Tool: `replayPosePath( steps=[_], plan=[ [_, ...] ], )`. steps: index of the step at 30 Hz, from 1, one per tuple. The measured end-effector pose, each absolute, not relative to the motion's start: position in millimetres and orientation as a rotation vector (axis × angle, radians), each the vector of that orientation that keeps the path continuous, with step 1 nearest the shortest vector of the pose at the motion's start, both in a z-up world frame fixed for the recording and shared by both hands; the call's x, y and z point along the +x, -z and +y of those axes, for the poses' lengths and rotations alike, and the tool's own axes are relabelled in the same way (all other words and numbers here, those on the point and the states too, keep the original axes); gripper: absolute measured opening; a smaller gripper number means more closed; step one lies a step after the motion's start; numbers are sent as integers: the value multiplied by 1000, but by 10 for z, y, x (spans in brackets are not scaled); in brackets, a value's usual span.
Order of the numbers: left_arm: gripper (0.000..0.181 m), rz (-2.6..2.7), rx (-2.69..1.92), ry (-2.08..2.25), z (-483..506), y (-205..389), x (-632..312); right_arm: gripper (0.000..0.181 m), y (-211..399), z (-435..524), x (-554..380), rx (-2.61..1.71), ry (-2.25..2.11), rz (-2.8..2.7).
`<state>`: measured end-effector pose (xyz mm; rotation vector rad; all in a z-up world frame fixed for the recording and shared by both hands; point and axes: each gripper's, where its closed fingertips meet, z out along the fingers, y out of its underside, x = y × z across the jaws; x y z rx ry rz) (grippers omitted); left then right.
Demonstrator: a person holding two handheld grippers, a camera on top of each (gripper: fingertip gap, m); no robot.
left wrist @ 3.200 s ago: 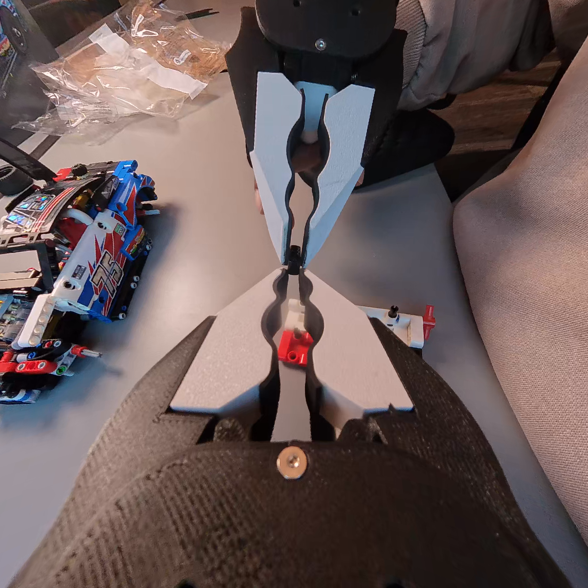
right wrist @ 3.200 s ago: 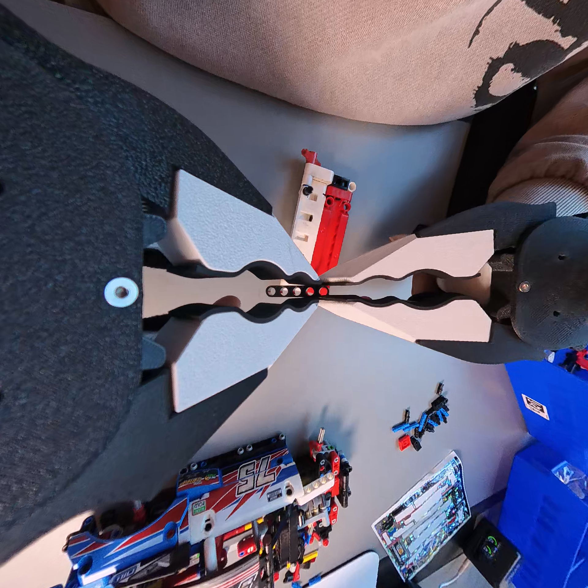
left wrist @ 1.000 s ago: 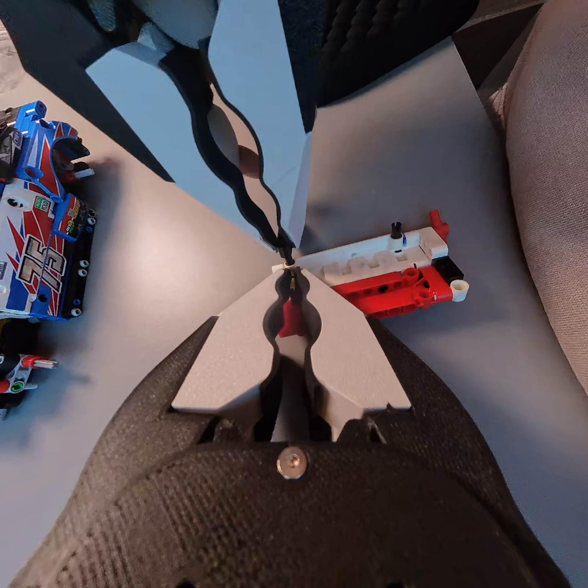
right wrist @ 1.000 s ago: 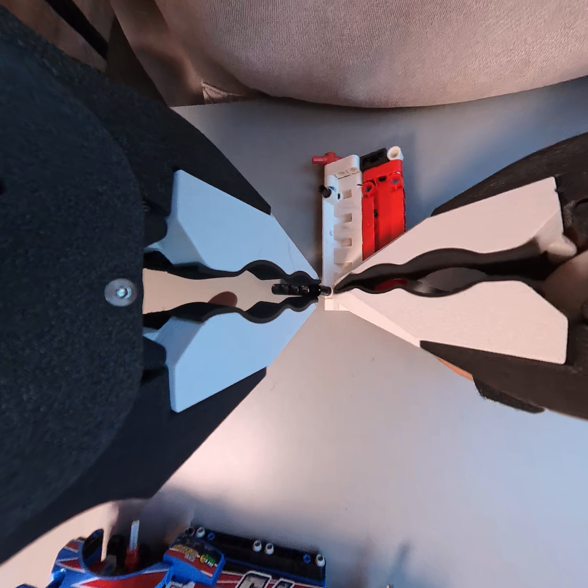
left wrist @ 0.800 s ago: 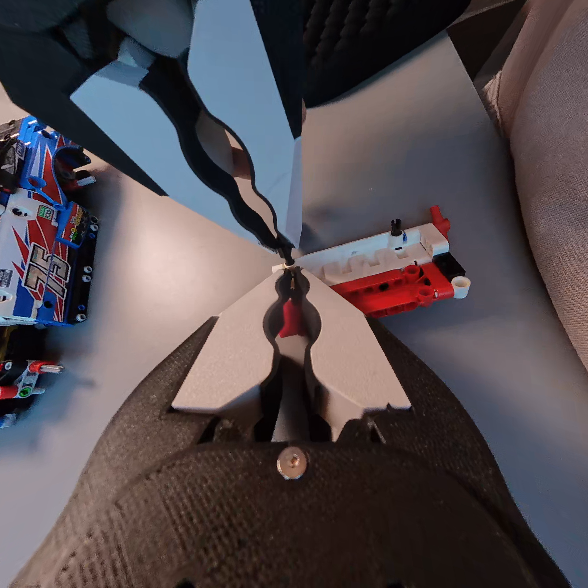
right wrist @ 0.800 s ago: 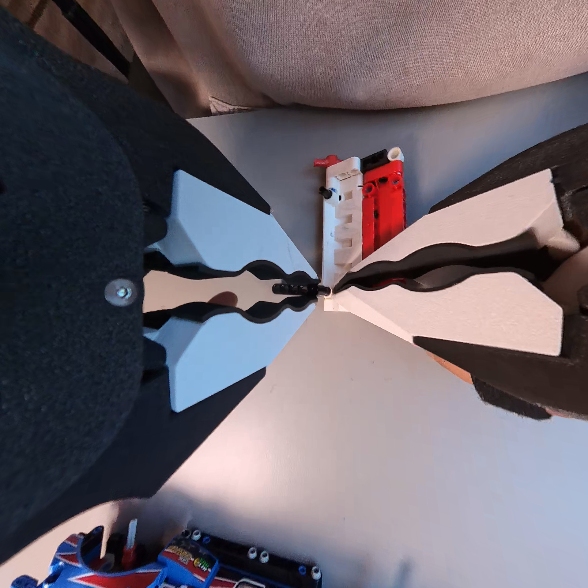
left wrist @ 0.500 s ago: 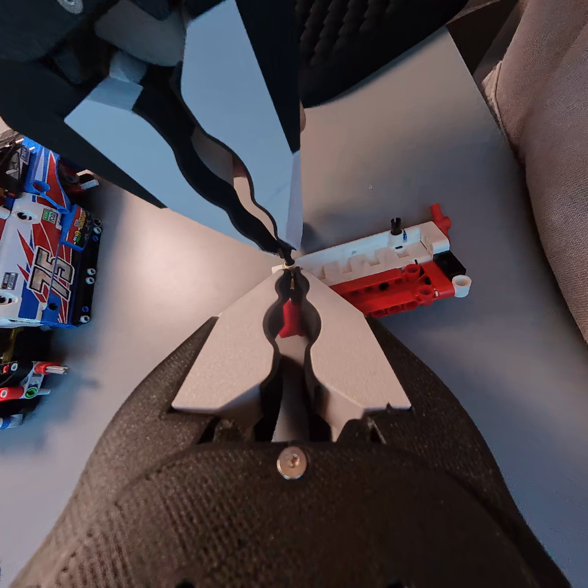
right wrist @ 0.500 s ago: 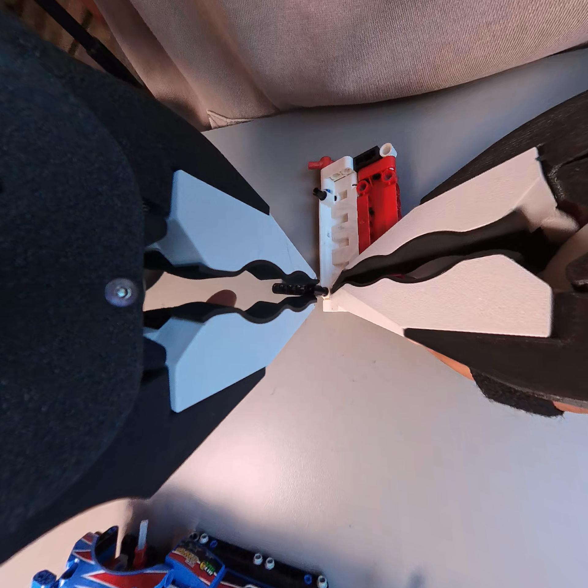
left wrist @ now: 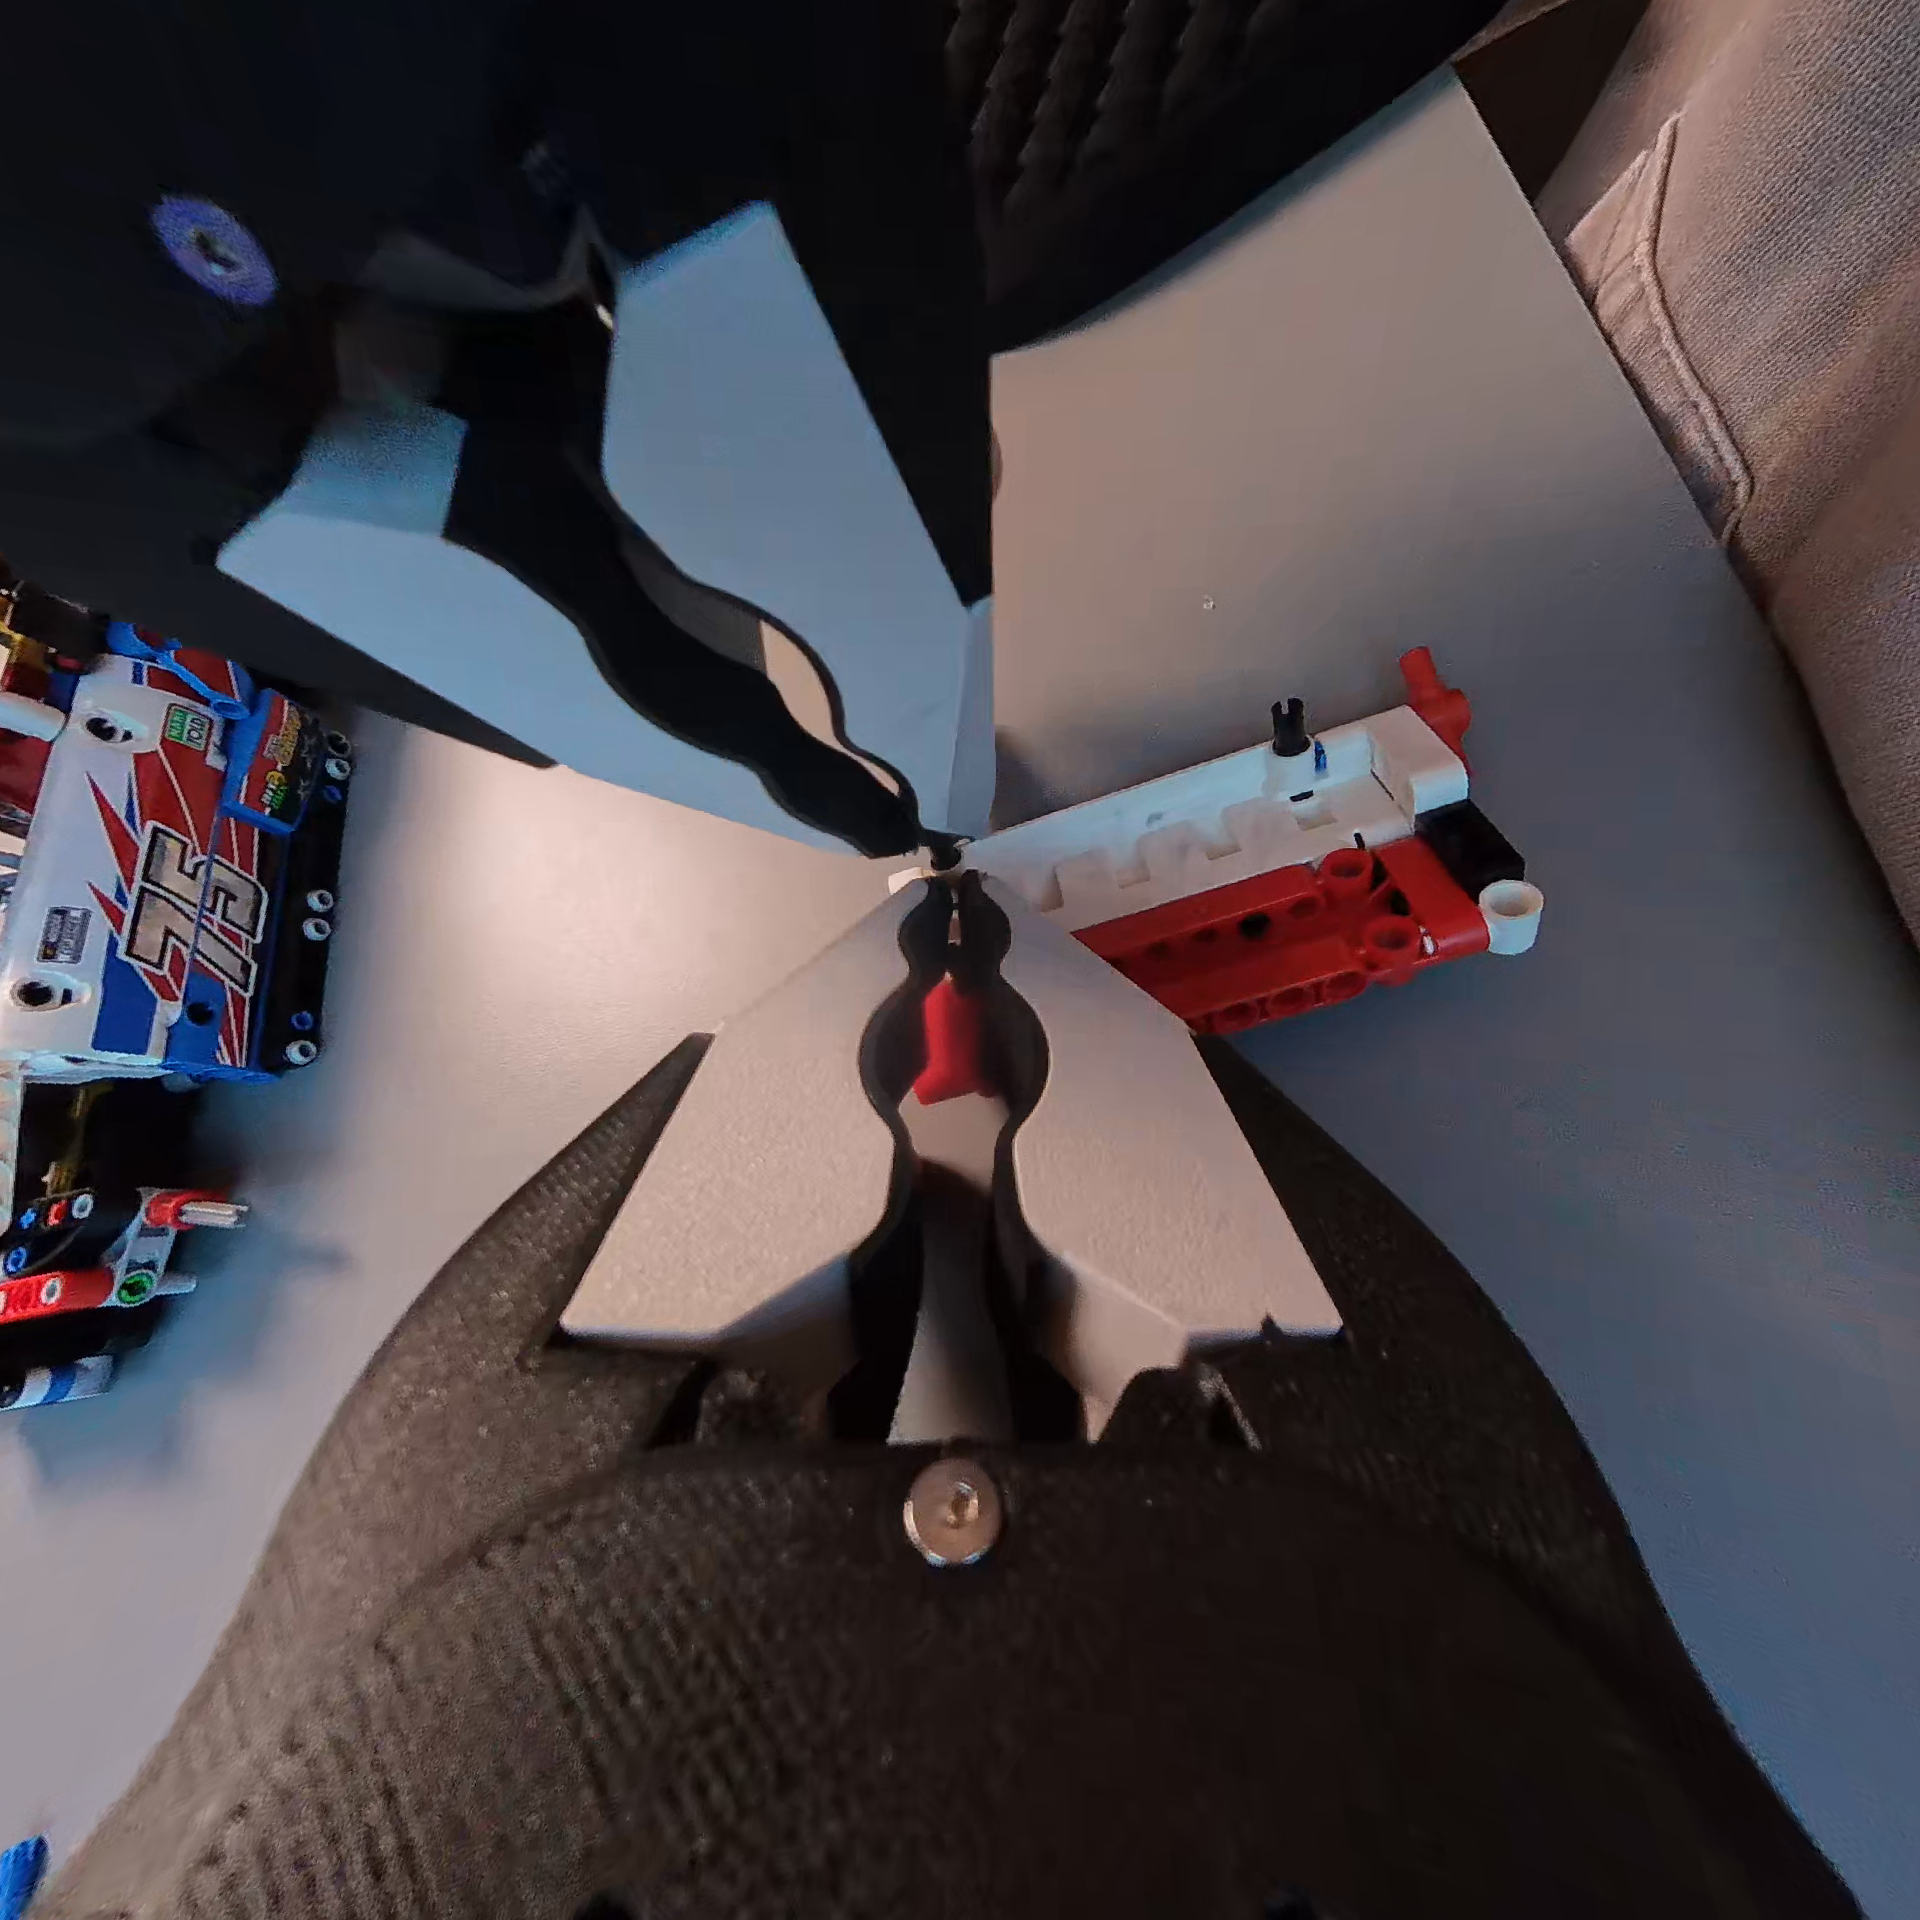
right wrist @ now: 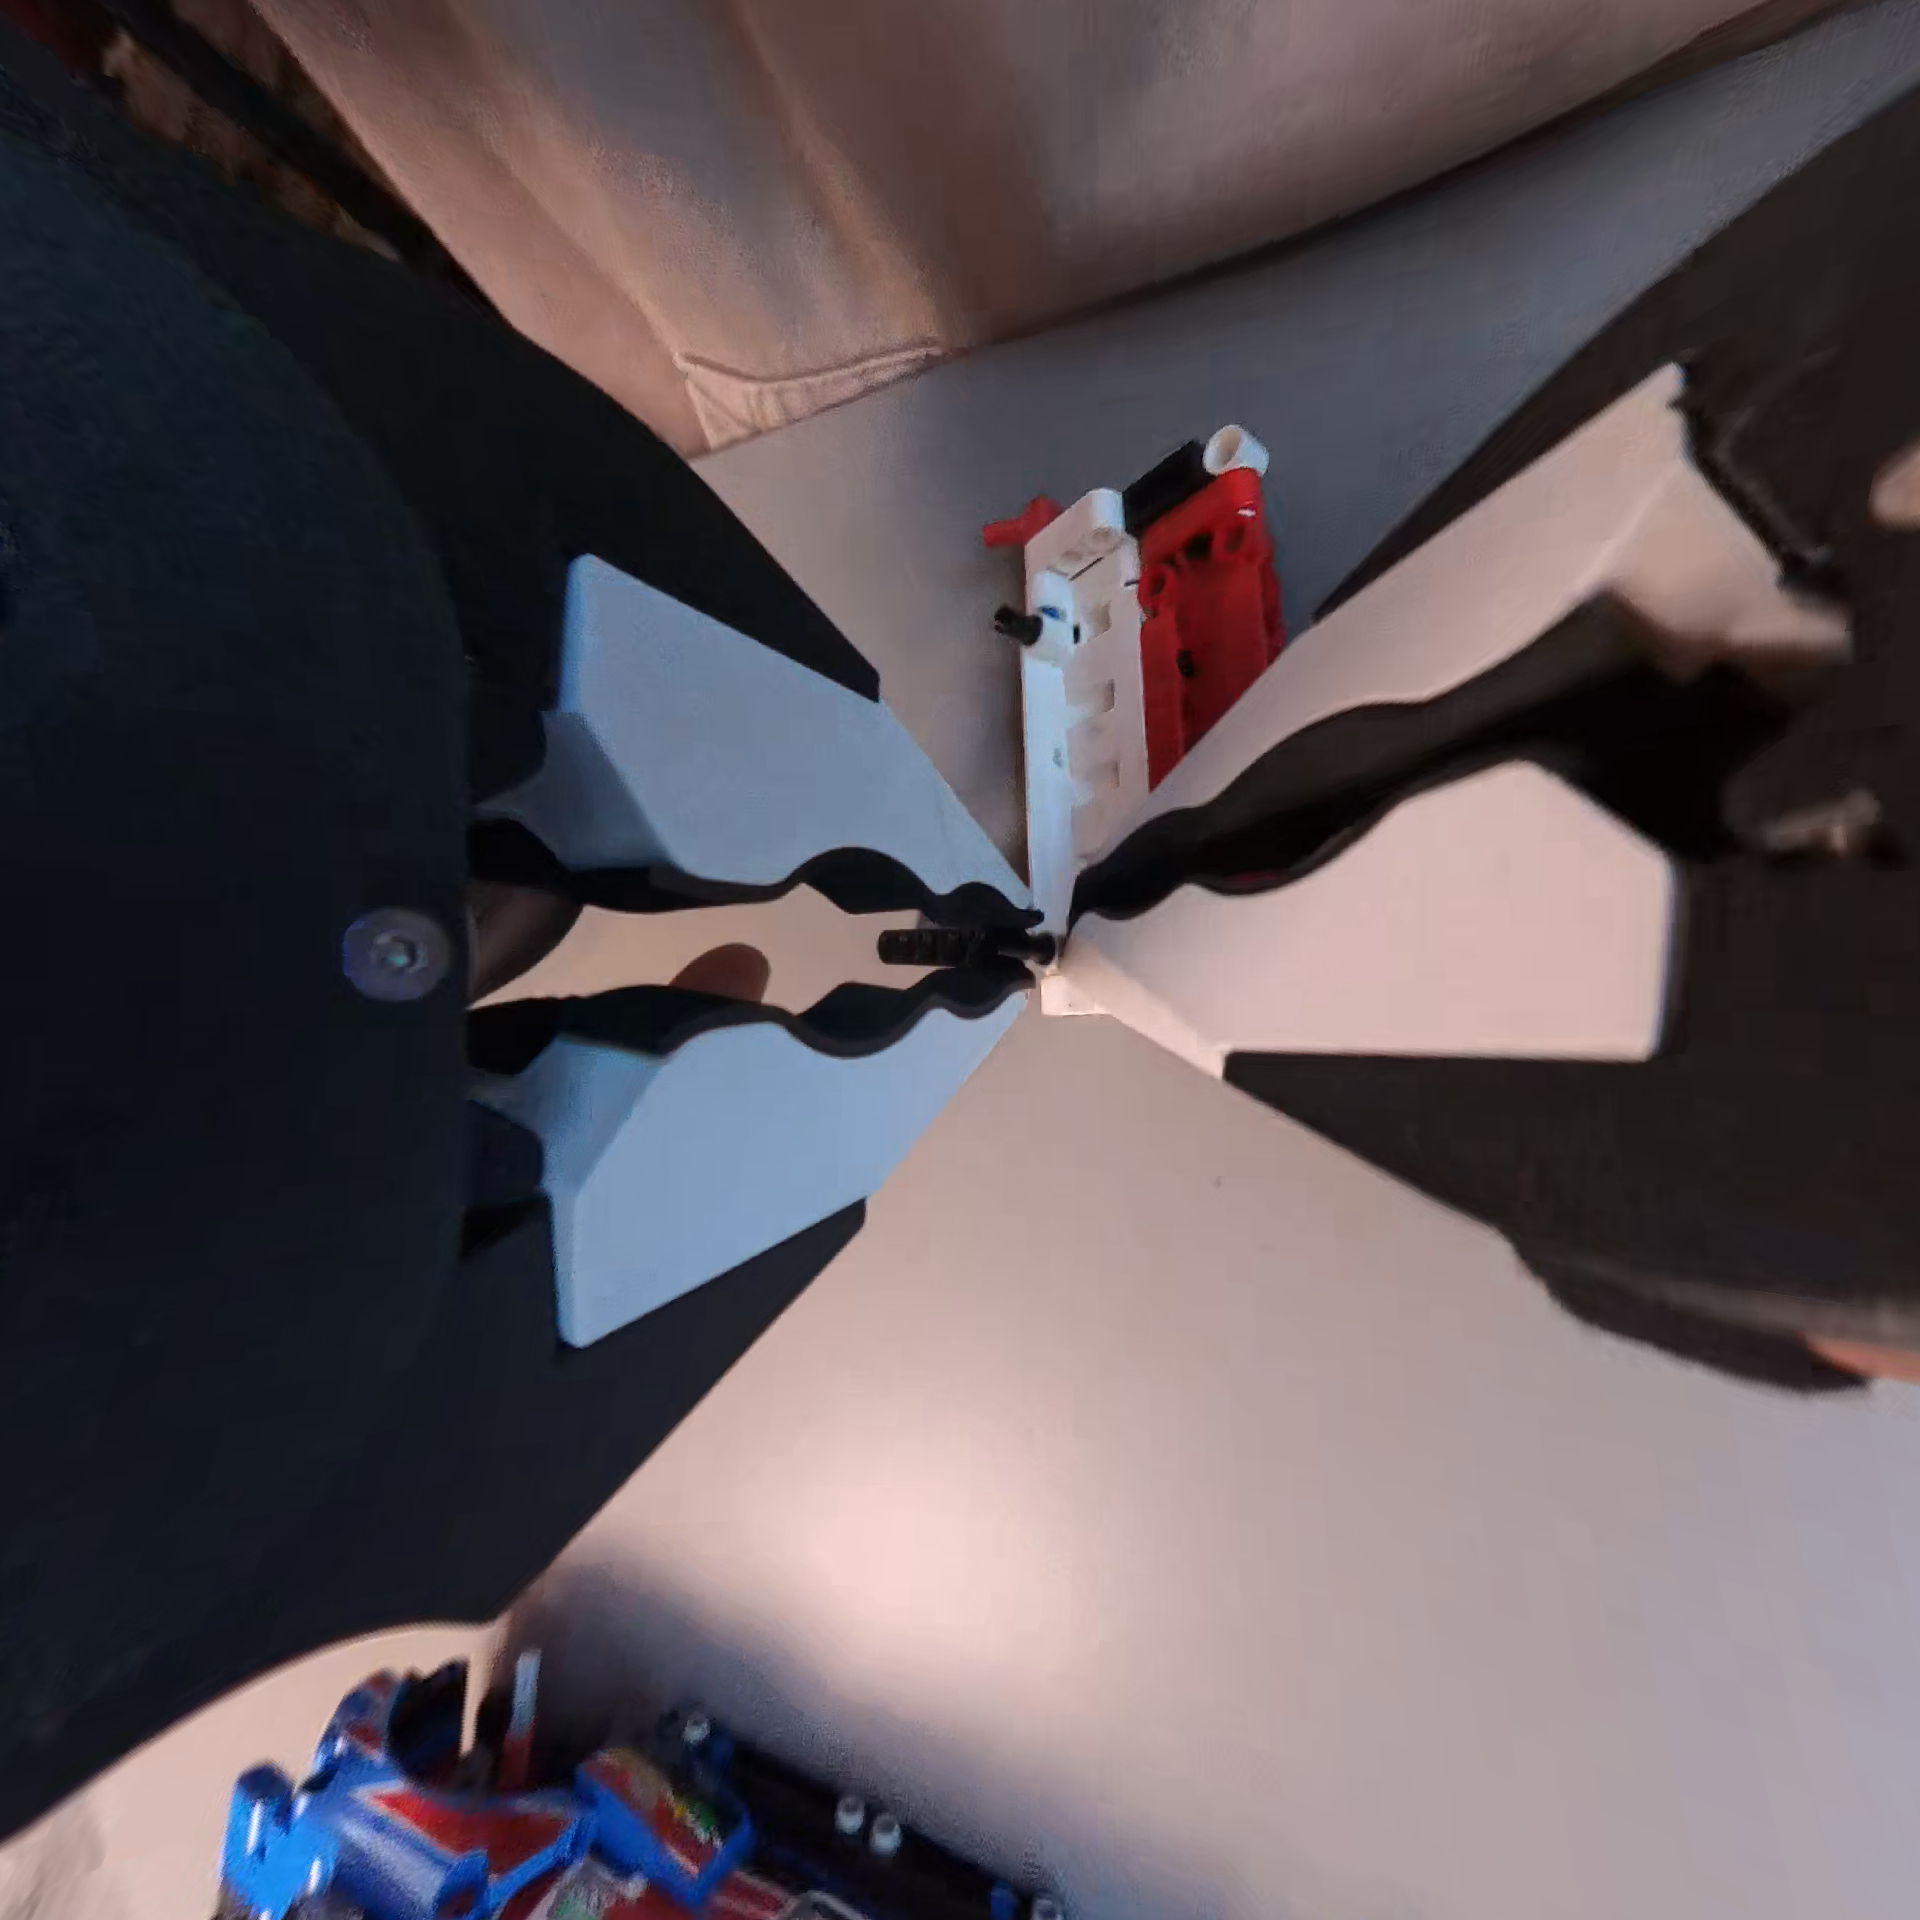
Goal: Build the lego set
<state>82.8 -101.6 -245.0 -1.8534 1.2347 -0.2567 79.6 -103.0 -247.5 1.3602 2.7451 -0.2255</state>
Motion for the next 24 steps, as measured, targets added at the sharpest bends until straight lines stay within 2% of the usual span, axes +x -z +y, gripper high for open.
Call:
replayPosePath(
  steps=[4, 9, 14, 20, 24],
  plan=[
    [0, 1236, -1848, 247, -1032, 2454, 838, 2, 2487, -1047, 801, 1293, 209, 2835],
    [0, 1234, -1848, 246, -1057, 2461, 856, 2, 2505, -1082, 823, 1591, 357, 2544],
    [0, 1236, -1841, 237, -1074, 2464, 865, 2, 2502, -1096, 807, 1290, 158, 2815],
    [0, 1226, -1838, 252, -1047, 2430, 863, 1, 2508, -1096, 810, 1515, 317, 2557],
    [0, 1227, -1843, 275, -1034, 2418, 851, 2, 2497, -1085, 797, 1440, 306, 2644]
  ],
)
